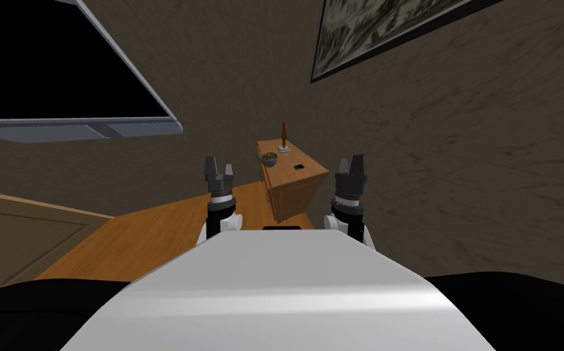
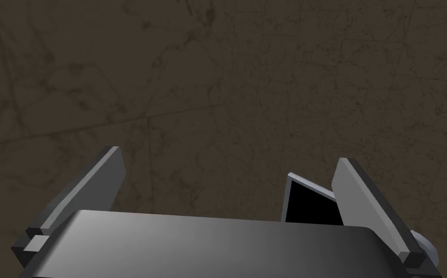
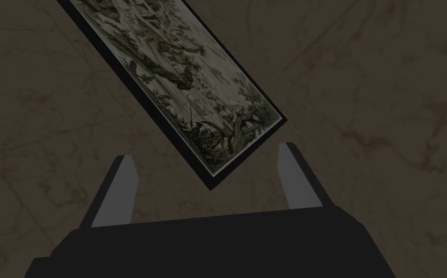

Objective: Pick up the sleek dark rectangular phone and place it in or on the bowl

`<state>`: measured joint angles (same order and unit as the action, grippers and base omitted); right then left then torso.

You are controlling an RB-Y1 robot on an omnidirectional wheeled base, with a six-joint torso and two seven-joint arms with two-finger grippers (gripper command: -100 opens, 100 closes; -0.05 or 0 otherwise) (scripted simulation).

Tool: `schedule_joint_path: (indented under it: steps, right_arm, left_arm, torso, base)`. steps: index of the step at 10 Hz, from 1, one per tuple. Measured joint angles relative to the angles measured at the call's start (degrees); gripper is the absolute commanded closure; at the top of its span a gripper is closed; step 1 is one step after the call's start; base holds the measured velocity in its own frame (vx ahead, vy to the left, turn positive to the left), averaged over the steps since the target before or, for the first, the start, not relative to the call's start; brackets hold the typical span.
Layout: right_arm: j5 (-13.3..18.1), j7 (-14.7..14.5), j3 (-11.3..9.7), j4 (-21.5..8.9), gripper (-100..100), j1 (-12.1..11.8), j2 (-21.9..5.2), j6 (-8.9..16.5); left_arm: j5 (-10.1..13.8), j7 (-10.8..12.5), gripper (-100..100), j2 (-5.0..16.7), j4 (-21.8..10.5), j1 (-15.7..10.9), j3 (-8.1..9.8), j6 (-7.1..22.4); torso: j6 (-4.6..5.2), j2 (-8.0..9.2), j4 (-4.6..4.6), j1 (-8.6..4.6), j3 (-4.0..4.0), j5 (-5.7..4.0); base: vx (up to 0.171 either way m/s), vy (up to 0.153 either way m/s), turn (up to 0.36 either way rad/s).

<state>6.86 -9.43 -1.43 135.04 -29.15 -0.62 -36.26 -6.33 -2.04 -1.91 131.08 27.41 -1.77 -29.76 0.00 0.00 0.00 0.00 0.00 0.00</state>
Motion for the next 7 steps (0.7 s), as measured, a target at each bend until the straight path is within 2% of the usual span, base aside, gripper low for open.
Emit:
schedule_joint_path:
  steps: [5, 7]
  right_arm:
    - [2.04, -1.46, -0.45, -1.63, -100, 0.94, -6.64, 1.69]
    - [3.28, -2.23, -0.68, -2.59, -100, 1.45, -9.97, 2.67]
  left_arm:
    - [0.00, 0.00, 0, -0.01, 0.00, -0.01, -0.01, 0.00]
    - [0.00, 0.00, 0, -0.01, 0.00, -0.01, -0.01, 0.00]
  torso:
    - [0.00, 0.31, 0.07, 0.31, 0.18, 0.07]
    - [0.00, 0.33, 0.07, 0.44, 0.19, 0.09]
  base:
    - [-0.078, 0.080, -0.058]
    - [-0.080, 0.118, -0.065]
